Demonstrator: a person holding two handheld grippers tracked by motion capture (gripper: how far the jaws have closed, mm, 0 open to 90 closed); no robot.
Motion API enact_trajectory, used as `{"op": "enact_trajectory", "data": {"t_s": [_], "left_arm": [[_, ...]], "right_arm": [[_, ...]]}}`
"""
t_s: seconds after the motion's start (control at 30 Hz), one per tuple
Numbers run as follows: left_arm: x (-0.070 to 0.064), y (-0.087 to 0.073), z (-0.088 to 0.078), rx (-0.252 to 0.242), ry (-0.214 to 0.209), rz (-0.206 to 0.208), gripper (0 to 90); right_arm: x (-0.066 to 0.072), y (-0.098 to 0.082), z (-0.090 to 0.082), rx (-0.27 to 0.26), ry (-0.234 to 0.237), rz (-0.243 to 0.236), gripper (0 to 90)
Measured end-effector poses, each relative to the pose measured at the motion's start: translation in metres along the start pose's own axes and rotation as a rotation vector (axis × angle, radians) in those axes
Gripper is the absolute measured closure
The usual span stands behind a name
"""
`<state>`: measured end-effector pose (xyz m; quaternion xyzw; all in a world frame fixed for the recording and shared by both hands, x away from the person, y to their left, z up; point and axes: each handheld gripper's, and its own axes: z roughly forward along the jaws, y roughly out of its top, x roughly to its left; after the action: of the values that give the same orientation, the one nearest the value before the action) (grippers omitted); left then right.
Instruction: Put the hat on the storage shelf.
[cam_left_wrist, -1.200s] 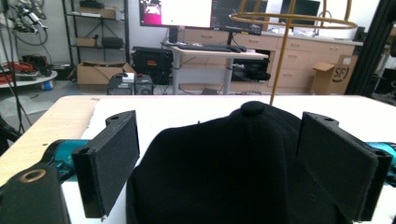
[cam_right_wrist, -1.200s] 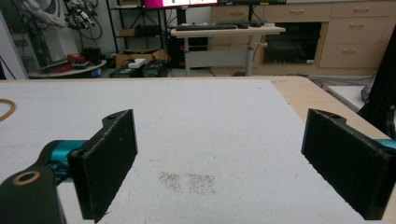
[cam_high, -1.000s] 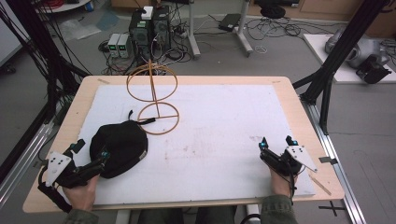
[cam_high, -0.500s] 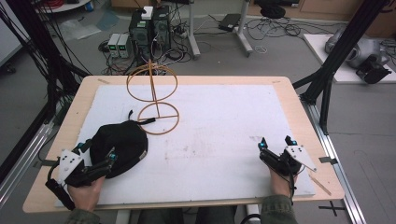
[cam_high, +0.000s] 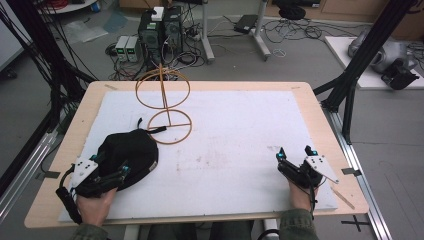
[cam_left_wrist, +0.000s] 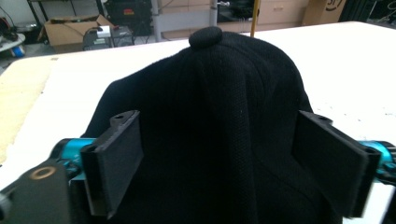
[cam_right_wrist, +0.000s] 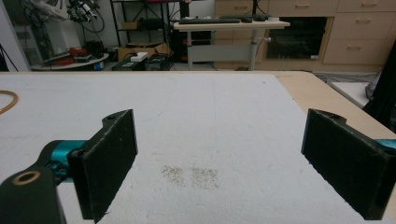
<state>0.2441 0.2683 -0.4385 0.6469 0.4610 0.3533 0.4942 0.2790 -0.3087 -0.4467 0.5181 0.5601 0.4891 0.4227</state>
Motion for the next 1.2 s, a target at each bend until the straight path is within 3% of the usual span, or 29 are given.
{"op": "enact_trajectory", "data": {"t_s": [0.23,0.37,0.57,0.8,0.93,1.2], "left_arm": [[-0.001,0.000,0.000,0.010,-0.016,-0.002,24.1],[-0.002,0.000,-0.001,0.009,-0.024,-0.006,33.4],[-0.001,0.001,-0.002,0.013,-0.061,-0.017,56.0],[0.005,0.002,-0.009,-0.017,-0.044,-0.048,86.8],[0.008,0.002,-0.009,-0.029,-0.073,-0.057,87.4],[0.003,0.004,-0.011,-0.055,-0.078,-0.036,87.5]], "right_arm": [[0.000,0.000,0.000,0.004,0.006,0.011,9.7],[0.001,0.000,0.000,0.007,0.007,0.007,9.7],[0.000,0.000,0.000,0.006,0.016,0.010,9.7],[0.000,0.000,0.001,0.006,0.016,-0.005,9.7],[0.001,-0.001,0.001,0.007,0.021,-0.011,9.7],[0.001,-0.001,0.001,0.002,0.027,-0.014,9.7]]}}
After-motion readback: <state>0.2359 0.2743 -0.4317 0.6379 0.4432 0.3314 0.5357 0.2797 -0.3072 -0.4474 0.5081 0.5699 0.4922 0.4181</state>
